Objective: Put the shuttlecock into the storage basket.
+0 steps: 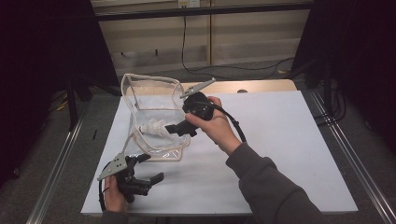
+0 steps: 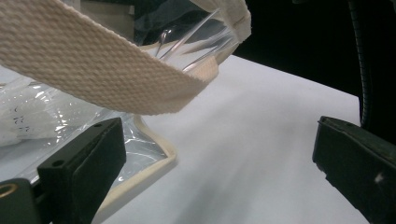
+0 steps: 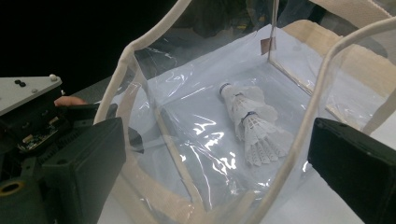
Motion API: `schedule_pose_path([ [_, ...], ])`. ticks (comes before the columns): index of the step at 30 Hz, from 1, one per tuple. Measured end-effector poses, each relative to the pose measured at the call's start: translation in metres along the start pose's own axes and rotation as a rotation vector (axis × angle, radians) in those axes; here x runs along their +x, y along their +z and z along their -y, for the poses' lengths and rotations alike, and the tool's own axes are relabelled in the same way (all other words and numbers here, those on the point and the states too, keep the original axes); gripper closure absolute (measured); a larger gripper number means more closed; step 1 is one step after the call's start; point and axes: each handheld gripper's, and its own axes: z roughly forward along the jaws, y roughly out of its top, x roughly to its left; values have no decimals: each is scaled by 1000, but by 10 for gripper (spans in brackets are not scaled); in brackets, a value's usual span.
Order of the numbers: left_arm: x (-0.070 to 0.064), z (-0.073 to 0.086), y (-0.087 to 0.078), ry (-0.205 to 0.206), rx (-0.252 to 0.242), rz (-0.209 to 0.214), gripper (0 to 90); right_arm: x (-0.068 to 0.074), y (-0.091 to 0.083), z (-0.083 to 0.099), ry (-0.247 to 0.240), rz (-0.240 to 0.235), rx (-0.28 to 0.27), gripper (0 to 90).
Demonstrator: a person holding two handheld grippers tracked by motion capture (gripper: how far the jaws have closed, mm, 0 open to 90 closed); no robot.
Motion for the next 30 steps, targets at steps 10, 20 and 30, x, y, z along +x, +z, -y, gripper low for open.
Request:
schedule_pose_path([
  [10,0,0,0,-5,-4,0,27,-3,-16,13,-3,-14,-27,36],
  [20,-1,-1,-1,-3,-5,-3,27,-11,-32,33,-6,-5,-39,35],
  [30,-2,-1,-2,-1,-7,-7,26,-17,-44,53,7,-1,-56,35],
])
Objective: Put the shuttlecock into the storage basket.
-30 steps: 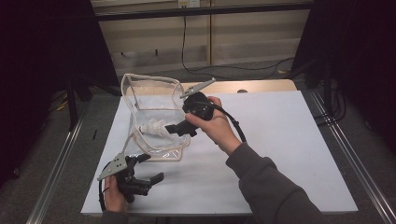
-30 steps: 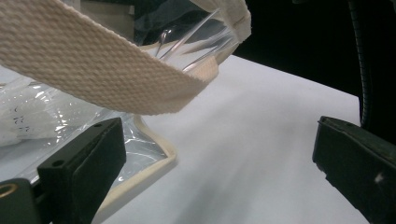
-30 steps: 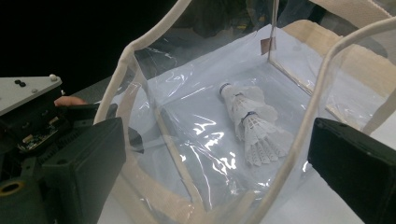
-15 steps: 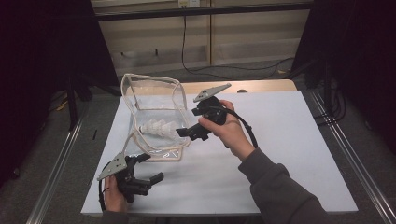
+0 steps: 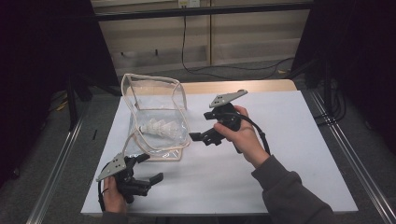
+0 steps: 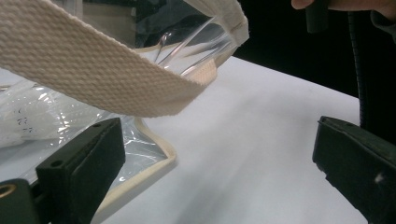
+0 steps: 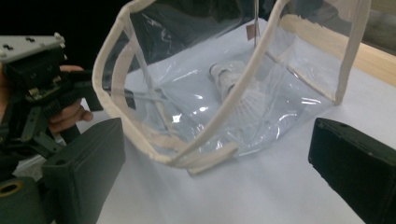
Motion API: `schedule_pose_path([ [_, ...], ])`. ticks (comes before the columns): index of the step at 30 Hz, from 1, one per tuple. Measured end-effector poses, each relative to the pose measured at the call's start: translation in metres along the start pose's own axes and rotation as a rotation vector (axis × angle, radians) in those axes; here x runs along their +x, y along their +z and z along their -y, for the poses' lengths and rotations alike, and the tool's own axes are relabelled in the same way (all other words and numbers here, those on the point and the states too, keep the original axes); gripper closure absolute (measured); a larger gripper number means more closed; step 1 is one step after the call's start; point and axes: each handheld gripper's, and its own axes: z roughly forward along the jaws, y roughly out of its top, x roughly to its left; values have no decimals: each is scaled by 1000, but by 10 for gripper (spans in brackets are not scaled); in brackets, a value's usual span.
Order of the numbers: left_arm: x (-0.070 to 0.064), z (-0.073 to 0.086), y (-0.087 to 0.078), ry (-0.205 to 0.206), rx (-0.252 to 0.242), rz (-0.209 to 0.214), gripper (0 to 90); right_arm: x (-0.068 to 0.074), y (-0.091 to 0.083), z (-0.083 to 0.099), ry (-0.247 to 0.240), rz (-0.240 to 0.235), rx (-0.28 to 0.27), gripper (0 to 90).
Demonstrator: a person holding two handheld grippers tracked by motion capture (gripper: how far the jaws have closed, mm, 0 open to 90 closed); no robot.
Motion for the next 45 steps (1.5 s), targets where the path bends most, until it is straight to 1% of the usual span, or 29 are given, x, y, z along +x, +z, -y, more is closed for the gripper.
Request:
schedule_pose_path([
  [5,0,0,1,-1,-1,0,25,0,-5,9,0,-10,-5,33],
  [10,-1,0,0,3,5,-1,25,-3,-10,18,11,-8,-19,34],
  [14,-1,0,-1,3,2,-2,25,-6,-13,26,15,-7,-19,34],
  [19,-1,0,-1,5,10,-2,25,-9,-17,34,21,-2,-22,33],
  [23,-1,0,-1,5,10,-3,25,-10,-21,41,29,-7,-35,33],
  [28,-1,0,-1,2,5,-2,25,-11,-27,48,25,-5,-43,34],
  [37,-1,0,-1,5,6,-2,25,-16,-36,63,41,3,-51,33],
  [41,-1,0,-1,6,7,-2,25,-18,-38,71,35,15,-37,33],
  [45,-1,0,-1,6,7,-4,25,-21,-42,77,51,17,-54,33],
])
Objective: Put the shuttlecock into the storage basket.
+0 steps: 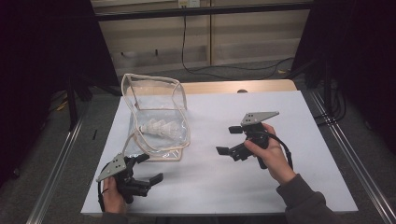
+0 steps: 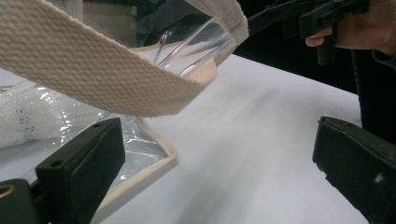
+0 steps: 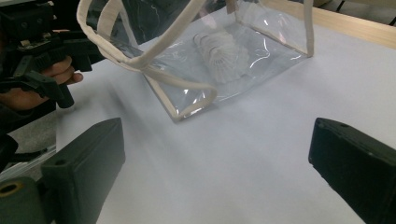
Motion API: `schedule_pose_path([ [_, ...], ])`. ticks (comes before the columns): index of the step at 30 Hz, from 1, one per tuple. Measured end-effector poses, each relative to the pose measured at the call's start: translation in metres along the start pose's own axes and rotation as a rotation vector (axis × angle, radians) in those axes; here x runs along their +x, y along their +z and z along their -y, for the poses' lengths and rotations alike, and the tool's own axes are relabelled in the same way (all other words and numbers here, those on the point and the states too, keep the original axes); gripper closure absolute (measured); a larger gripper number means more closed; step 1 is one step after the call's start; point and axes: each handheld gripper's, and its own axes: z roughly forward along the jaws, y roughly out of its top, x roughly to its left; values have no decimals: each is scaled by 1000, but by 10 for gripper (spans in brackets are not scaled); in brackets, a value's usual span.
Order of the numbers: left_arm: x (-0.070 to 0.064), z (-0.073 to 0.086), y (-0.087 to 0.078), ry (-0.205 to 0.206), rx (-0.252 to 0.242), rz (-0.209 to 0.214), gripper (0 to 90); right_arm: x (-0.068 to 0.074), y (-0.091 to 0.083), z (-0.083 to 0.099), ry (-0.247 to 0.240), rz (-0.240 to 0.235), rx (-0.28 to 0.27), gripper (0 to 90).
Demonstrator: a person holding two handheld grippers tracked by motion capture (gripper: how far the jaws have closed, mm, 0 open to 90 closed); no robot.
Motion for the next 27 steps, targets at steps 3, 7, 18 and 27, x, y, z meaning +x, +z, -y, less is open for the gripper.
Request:
schedule_pose_path([
  [3,0,0,0,0,1,1,25,-1,-2,5,0,-2,6,33],
  [7,0,0,0,0,1,1,25,-3,-6,11,9,3,-2,33],
  [18,-1,0,0,-1,2,-1,25,-11,-16,28,23,27,-5,33],
  [27,-1,0,0,1,1,-1,25,-16,-23,41,43,44,-12,33],
])
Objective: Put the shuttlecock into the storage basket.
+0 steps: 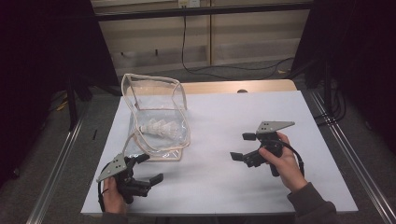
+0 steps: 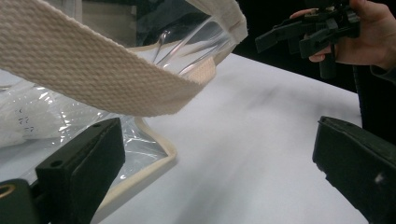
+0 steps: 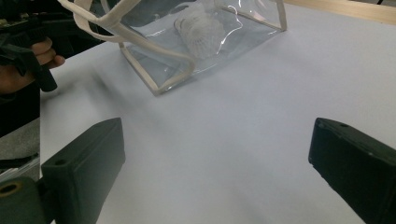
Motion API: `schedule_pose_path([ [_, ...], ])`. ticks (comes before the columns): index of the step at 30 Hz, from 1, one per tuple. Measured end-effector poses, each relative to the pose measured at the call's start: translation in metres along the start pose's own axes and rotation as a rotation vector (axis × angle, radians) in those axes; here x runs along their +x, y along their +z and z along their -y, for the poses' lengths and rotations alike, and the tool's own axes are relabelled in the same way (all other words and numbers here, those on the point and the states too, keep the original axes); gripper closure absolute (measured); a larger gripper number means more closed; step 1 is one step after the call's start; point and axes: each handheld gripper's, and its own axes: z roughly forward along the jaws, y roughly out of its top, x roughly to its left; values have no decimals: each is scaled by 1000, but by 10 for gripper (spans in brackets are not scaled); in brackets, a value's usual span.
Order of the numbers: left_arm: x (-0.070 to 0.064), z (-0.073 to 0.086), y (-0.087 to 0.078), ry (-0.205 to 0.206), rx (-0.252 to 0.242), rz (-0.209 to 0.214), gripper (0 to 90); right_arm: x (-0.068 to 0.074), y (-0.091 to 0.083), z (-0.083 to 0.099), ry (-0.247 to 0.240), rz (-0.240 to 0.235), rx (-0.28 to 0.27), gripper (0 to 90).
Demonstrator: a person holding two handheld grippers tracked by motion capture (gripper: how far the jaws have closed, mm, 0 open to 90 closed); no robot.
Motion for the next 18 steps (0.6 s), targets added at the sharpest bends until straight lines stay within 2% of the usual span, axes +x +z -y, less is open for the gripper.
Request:
schedule_pose_path([
  [18,0,0,0,0,1,-1,25,-10,-13,23,28,27,-8,33],
])
